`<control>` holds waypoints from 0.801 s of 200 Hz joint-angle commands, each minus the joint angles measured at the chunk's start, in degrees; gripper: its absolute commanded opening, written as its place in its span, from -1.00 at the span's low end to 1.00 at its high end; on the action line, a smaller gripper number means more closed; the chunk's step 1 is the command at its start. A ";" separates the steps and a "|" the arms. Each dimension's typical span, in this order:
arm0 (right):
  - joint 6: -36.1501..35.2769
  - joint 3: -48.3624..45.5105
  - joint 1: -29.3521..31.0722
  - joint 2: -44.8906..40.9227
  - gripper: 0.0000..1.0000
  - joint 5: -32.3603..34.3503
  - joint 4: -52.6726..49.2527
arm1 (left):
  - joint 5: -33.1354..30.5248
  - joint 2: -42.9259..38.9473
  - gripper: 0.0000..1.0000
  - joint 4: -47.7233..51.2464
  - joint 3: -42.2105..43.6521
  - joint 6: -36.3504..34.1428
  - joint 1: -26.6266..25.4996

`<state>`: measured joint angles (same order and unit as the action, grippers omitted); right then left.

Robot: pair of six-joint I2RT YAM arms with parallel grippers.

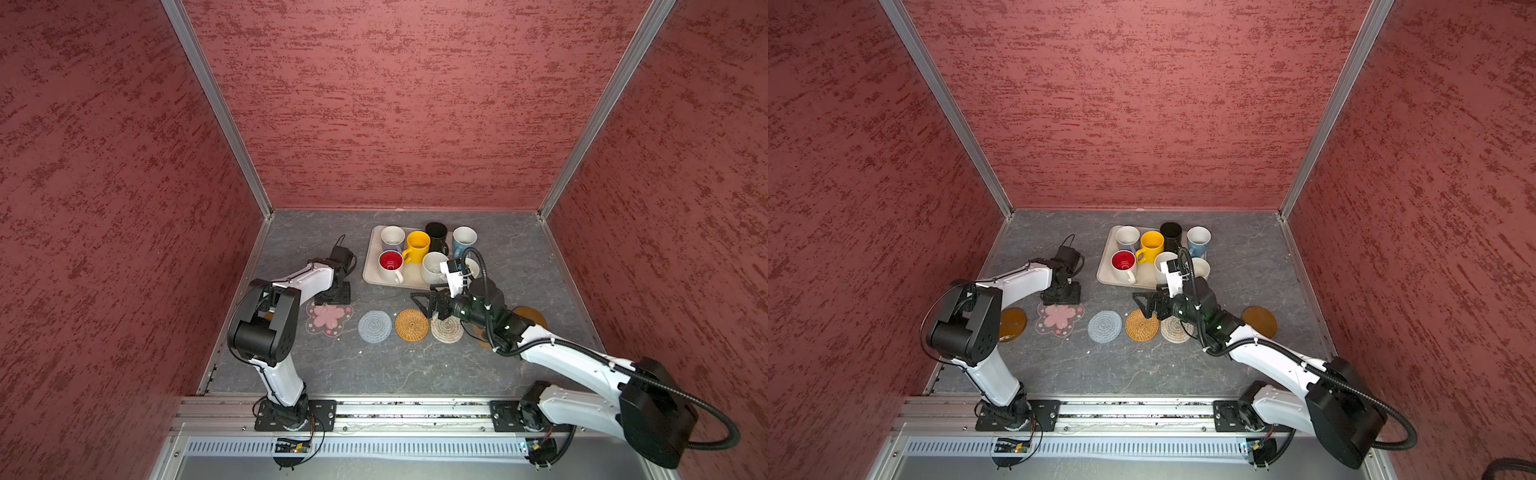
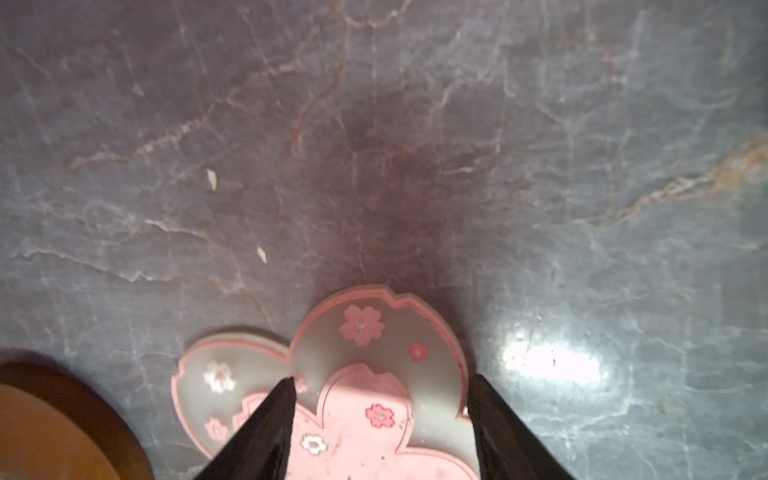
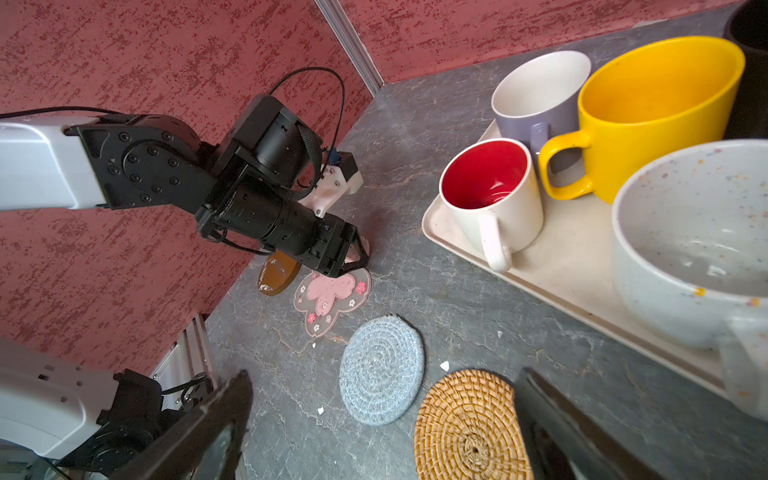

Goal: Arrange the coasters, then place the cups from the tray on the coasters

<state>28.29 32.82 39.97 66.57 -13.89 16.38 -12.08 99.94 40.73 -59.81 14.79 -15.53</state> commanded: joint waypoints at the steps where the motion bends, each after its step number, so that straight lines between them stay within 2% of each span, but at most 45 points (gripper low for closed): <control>1: 0.97 -0.89 -0.11 -1.44 0.97 0.00 1.98 | 0.05 -2.23 0.32 3.67 0.88 1.97 -0.29; 77: 1.54 -0.53 -0.09 -2.01 0.97 -0.35 1.42 | 2.83 -5.84 0.33 4.44 2.86 4.24 -0.20; 100: 1.50 -0.34 -0.06 -1.97 0.97 -0.13 1.20 | 3.02 -7.98 0.43 5.51 0.69 4.29 0.45; 126: 1.36 0.03 -0.09 -1.88 0.97 -0.07 0.85 | 4.84 -9.00 0.64 6.32 -1.99 3.45 2.66; 160: 0.72 0.97 -0.10 -1.27 0.97 -0.17 -0.07 | 8.74 -6.96 0.66 4.24 -3.72 0.89 7.17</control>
<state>29.36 32.27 39.97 65.67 -13.93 16.45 -6.66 91.79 45.98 -61.91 17.96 -10.94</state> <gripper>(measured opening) 0.987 0.835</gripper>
